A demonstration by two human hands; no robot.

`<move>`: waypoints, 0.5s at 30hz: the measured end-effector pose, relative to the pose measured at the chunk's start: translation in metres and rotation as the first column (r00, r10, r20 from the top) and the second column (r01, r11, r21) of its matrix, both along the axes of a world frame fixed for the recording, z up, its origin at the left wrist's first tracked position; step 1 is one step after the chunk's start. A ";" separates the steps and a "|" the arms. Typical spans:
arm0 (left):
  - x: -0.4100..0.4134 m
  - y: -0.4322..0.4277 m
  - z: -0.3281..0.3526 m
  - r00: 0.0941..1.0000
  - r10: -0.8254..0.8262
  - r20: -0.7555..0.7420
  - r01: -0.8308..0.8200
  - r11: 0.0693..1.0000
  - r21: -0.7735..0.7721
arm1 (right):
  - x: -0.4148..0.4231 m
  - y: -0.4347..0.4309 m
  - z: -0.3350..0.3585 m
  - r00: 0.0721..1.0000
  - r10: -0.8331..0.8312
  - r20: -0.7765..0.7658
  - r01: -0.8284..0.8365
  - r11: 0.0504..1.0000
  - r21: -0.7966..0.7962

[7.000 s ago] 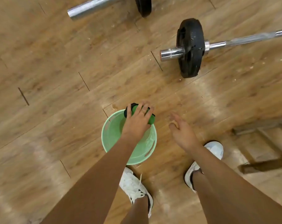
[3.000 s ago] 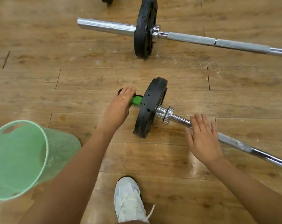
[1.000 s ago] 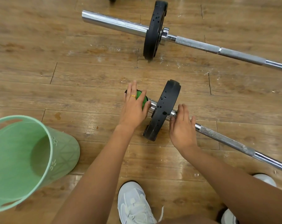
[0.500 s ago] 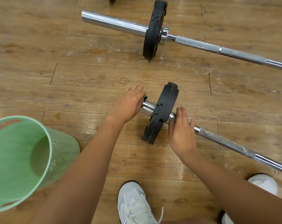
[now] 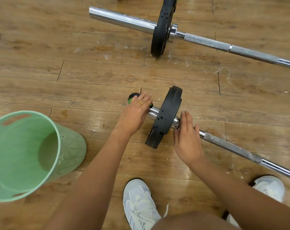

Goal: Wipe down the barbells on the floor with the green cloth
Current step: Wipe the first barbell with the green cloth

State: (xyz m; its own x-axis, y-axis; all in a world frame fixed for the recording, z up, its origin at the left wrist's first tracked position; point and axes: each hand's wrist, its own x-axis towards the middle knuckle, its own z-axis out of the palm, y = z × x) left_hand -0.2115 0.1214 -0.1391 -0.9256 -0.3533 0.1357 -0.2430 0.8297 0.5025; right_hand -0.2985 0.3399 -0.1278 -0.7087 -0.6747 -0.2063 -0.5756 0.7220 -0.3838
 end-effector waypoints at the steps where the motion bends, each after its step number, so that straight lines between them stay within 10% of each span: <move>1: 0.003 0.005 0.000 0.999 0.043 -0.016 -0.042 0.999 0.027 | -0.002 0.001 0.000 1.000 0.008 0.011 -0.008 1.000 -0.010; 15: 0.004 0.012 -0.004 0.994 0.085 -0.065 -0.083 0.996 0.032 | -0.020 -0.005 0.010 0.996 0.007 0.084 -0.005 1.000 -0.027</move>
